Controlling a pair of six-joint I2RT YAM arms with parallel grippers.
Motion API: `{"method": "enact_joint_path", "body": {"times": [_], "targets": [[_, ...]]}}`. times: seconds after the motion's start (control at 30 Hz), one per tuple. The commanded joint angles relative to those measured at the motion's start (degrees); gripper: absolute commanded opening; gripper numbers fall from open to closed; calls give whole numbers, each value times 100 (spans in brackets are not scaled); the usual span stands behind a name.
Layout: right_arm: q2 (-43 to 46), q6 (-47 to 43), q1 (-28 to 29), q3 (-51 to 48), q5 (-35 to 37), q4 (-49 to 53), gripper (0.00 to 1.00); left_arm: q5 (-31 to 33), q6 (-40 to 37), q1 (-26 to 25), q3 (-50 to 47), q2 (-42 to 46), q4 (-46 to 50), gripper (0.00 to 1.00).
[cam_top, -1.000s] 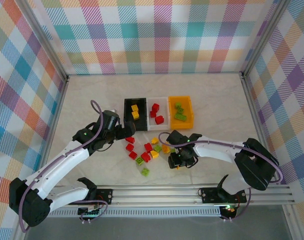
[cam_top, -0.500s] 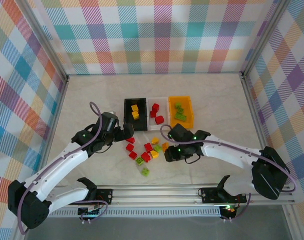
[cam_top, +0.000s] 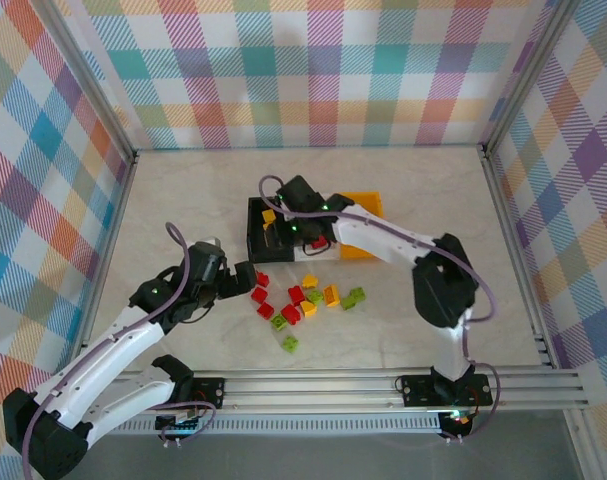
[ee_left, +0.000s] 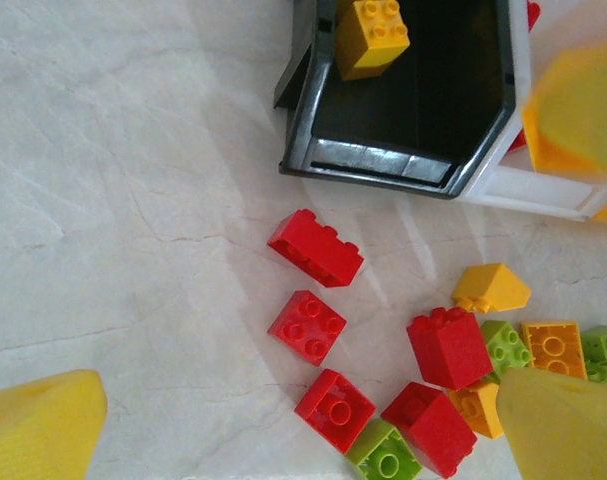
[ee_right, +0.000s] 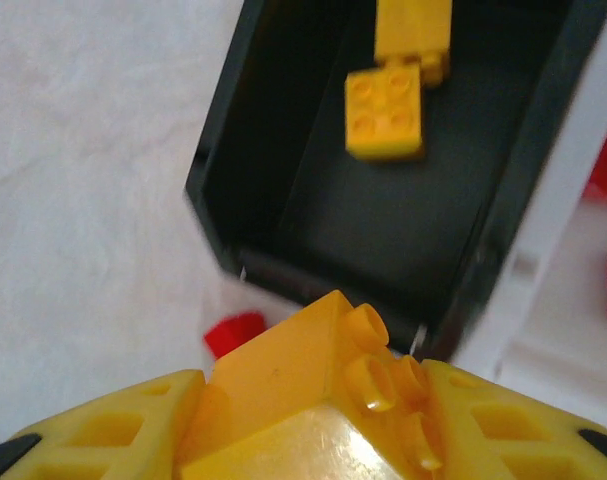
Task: Sort the legos into containers by color
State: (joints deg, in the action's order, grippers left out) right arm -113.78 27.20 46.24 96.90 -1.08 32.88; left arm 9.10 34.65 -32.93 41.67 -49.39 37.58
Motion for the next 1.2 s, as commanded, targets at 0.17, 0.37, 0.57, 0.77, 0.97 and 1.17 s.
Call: {"method": "enact_joint_path", "body": {"times": [0.17,0.37,0.57,0.77,0.97,1.17], "targets": [[-1451,220,-158,1962,328,573,57,-307,-7,-21,-233,39,-14,100],[-1465,298,-176,2223,107,68,85,-1038,-96,-53,-500,-263,-528,92],[-320,235,-177,835,323,-692,88,-1249,-4,-455,-578,-1115,-1201,85],[767,214,-184,-637,489,-1154,88,-874,-64,-513,-379,-1888,-1557,74],[1372,214,-190,-1429,607,-1279,89,-648,-300,-513,-60,-2585,-1288,75],[1691,232,-216,-1887,636,-1406,89,-267,-187,-470,-221,-2938,-1544,75]]}}
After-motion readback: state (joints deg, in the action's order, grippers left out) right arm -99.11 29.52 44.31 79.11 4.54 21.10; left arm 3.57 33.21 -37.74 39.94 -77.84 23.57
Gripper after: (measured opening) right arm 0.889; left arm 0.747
